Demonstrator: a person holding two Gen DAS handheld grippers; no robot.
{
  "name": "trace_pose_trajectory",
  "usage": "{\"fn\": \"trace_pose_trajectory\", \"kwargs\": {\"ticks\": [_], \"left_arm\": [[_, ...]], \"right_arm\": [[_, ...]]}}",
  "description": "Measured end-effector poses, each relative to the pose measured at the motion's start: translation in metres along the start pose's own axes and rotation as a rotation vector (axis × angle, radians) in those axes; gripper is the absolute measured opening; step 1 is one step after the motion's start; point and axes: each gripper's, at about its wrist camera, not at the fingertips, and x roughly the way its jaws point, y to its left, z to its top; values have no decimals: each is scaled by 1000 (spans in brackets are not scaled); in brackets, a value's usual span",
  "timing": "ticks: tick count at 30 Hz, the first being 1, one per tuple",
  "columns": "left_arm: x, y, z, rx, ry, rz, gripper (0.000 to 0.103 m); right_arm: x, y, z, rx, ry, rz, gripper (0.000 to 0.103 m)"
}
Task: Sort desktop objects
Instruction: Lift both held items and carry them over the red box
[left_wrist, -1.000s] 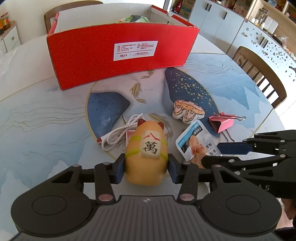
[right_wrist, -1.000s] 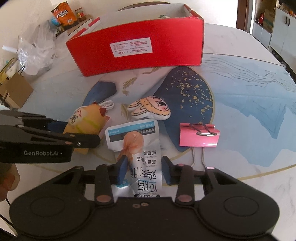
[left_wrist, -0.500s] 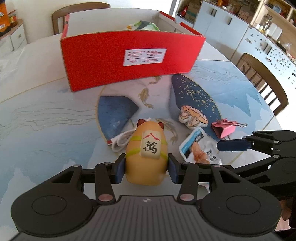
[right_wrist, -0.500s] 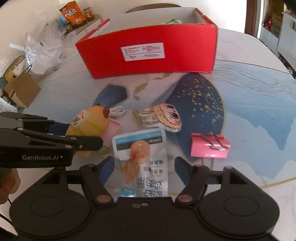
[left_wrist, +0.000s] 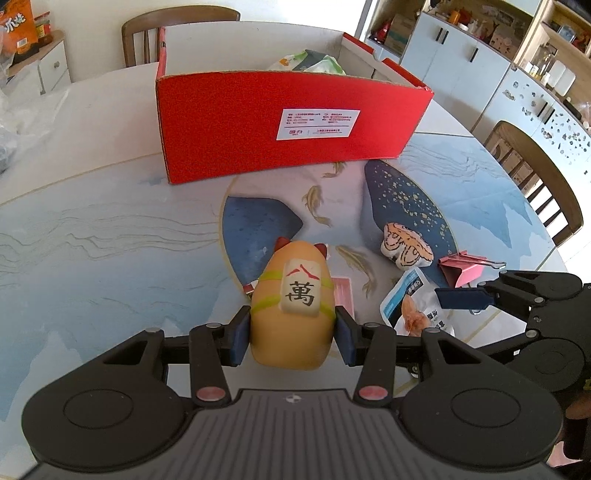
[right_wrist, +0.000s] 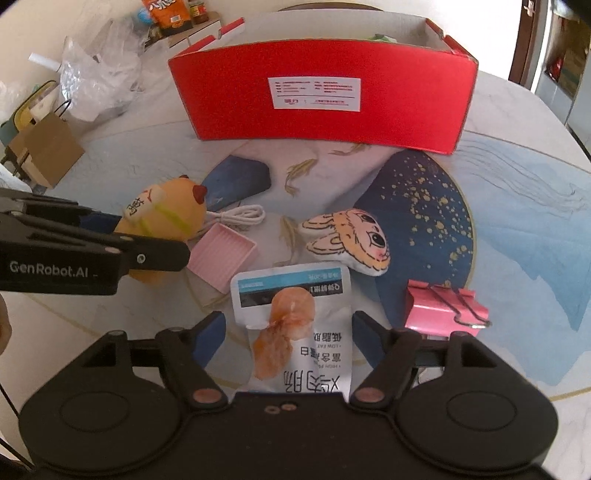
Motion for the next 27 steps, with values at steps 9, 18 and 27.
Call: {"fn": "trace_pose_trajectory", "kwargs": {"ticks": [9,18,27], "left_arm": [[2,-2,-2,6,9,-8,45],[-6,-4,1,8,5,-27,45],[-20,-13,11,11,-14,-56,45]], "right_arm": [[-6,-8,1,37,-11,23,61],[-29,-11,4,73,-22,86,59],[-56,-24,21,149,-75,118,59]]}}
